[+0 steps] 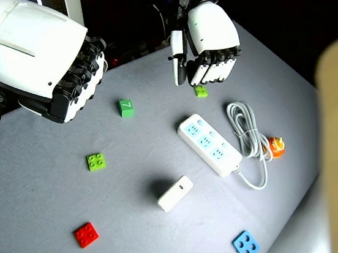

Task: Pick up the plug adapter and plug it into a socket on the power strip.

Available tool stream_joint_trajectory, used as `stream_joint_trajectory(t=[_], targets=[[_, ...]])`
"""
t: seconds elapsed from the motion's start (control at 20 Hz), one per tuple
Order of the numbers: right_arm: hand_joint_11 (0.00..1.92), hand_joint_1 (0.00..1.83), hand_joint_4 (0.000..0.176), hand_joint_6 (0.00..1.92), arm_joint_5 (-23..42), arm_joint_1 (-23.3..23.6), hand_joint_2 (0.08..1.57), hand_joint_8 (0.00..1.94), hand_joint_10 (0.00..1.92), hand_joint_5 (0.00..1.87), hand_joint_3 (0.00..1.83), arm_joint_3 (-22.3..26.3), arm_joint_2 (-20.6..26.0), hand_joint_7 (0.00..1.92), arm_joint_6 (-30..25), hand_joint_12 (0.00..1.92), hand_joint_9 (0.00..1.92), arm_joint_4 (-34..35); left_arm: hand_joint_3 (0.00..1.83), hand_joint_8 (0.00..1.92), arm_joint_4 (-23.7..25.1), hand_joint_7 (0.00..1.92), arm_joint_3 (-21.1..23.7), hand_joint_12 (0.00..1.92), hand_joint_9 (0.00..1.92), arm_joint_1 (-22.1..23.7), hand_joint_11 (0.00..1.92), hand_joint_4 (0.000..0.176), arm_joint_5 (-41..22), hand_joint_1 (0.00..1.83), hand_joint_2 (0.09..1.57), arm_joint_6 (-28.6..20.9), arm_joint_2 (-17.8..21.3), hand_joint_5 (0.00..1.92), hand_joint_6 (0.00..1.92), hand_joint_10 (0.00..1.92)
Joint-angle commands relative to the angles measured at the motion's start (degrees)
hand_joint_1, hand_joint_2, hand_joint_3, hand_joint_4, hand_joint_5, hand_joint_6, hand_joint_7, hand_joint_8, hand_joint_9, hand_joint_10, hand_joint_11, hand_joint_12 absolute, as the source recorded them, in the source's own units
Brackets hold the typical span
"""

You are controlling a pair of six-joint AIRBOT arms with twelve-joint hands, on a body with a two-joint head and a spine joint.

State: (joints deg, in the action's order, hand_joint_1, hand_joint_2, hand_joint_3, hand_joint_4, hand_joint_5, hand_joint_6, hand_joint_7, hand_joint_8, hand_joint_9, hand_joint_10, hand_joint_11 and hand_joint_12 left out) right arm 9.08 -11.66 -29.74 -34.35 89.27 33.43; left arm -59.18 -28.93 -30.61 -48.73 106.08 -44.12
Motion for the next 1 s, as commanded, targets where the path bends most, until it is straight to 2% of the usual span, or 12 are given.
stream_joint_trajectory(t=[0.0, 0.1, 0.4, 0.5, 0.6, 0.7, 0.85, 0.95], targets=[[0.0, 0.05, 0.0, 0.05, 5.1, 0.7, 1.12, 0.04, 0.05, 0.05, 0.15, 0.2, 0.4, 0.03, 0.1, 0.11, 0.0, -0.4, 0.16, 0.0, 2.9, 0.0, -0.1, 0.02, 0.0, 0.3, 0.0, 0.0, -3.7, 0.0, 1.16, 0.4, 0.2, 0.01, 0.03, 0.0], [0.0, 0.0, 0.0, 0.01, 5.1, 0.7, 1.17, 0.0, 0.0, 0.05, 0.02, 0.2, 0.4, 0.02, 0.1, 0.0, 0.0, -0.4, 0.03, 0.0, 2.2, 0.0, 0.0, 0.0, 0.0, 0.2, 0.0, 0.0, -3.6, 0.0, 1.23, 1.2, 0.2, 0.01, 0.0, 0.0], [0.0, 0.09, 0.0, 0.01, 6.3, 0.7, 1.12, 0.01, 0.0, 0.06, 0.0, -0.2, 0.4, 0.02, 1.6, 0.0, 0.0, -0.4, 0.01, 0.0, -1.0, 0.0, -0.1, 0.0, 0.0, 0.4, 0.0, 0.0, -3.6, 0.0, 1.21, 4.2, 0.3, 0.0, 0.0, 0.0], [0.03, 0.17, 0.0, 0.01, 5.0, 1.7, 1.09, 0.01, 0.01, 0.06, 0.0, -1.4, -0.1, 0.04, 1.6, 0.01, 0.02, 2.3, 0.0, 0.0, -1.8, 0.0, -0.3, 0.0, 0.0, 0.4, 0.01, 0.0, -3.4, 0.0, 1.2, 5.6, 0.3, 0.01, 0.0, 0.0], [0.03, 0.39, 0.0, 0.0, 4.0, 2.2, 1.08, 0.01, 0.01, 0.06, 0.0, -2.9, -0.8, 0.04, 1.6, 0.02, 0.02, 3.6, 0.0, 0.0, -3.0, 0.0, -0.5, 0.0, 0.0, 0.4, 0.0, 0.0, -2.0, 0.0, 1.2, 7.0, 0.2, 0.01, 0.0, 0.0], [0.03, 0.54, 0.0, 0.0, 2.2, 3.1, 1.08, 0.0, 0.0, 0.05, 0.0, -5.2, -2.6, 0.04, 2.5, 0.02, 0.02, 3.6, 0.01, 0.0, -5.7, 0.0, -0.8, 0.0, 0.0, 0.2, 0.0, 0.0, -0.6, 0.0, 1.21, 9.2, 0.2, 0.0, 0.0, 0.0], [0.05, 0.82, 0.0, 0.01, -10.0, 5.4, 1.04, 0.01, 0.01, 0.09, 0.0, -10.4, -5.8, 0.07, 0.7, 0.05, 0.04, 3.6, 0.01, 0.0, -5.8, 0.0, -1.7, 0.0, 0.0, -1.0, 0.0, 0.0, 1.3, 0.07, 1.22, 9.0, -0.2, 0.0, 0.0, 0.0], [0.0, 0.95, 0.0, 0.01, -12.5, 5.8, 0.98, 0.0, 0.01, 0.12, 0.0, -13.1, -6.8, 0.09, -3.1, 0.32, 0.06, 3.6, 0.01, 0.0, -5.8, 0.0, -1.9, 0.0, 0.0, -1.9, 0.0, 0.0, 1.4, 0.08, 1.22, 8.4, -0.8, 0.0, 0.0, 0.0]])
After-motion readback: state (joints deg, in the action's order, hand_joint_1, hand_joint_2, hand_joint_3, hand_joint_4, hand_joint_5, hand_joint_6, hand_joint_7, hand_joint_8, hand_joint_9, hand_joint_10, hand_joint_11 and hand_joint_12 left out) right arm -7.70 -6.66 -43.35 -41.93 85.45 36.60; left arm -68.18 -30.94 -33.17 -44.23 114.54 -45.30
